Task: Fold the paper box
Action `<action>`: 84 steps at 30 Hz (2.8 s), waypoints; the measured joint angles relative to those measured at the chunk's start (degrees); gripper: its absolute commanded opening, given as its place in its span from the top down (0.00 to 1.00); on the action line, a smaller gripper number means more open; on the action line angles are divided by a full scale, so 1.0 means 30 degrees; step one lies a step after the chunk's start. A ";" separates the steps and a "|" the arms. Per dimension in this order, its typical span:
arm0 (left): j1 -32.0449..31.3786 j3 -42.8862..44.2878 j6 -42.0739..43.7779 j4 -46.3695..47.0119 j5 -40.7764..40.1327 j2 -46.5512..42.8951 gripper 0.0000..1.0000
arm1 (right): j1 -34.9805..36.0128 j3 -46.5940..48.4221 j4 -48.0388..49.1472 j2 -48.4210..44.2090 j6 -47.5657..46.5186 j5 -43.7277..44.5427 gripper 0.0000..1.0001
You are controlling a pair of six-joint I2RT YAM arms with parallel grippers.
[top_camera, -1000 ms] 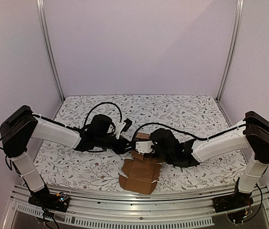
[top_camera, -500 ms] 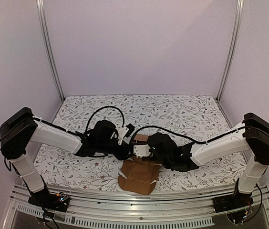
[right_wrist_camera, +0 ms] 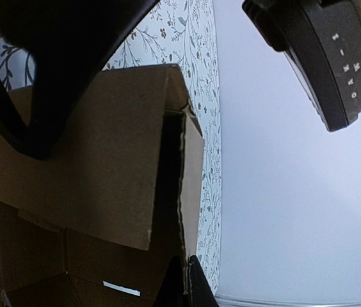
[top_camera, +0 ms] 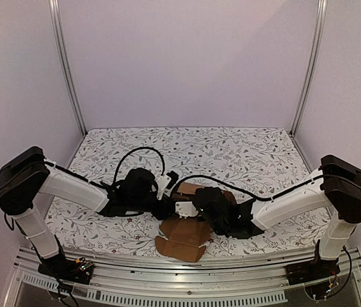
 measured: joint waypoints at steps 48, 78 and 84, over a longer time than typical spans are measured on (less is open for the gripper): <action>-0.0546 0.0546 -0.0940 0.1668 -0.0889 0.1435 0.70 | 0.0831 -0.0277 -0.0998 0.0291 0.2484 0.2936 1.00; -0.0707 0.1093 -0.0204 0.1749 -0.0423 0.1705 1.00 | 0.0969 0.1464 -0.4816 -0.0138 0.6441 0.0743 0.59; -0.1574 0.1894 0.0248 0.2499 -0.0262 0.1698 1.00 | 0.0911 0.1989 -0.5209 -0.1413 0.8065 -0.1712 0.38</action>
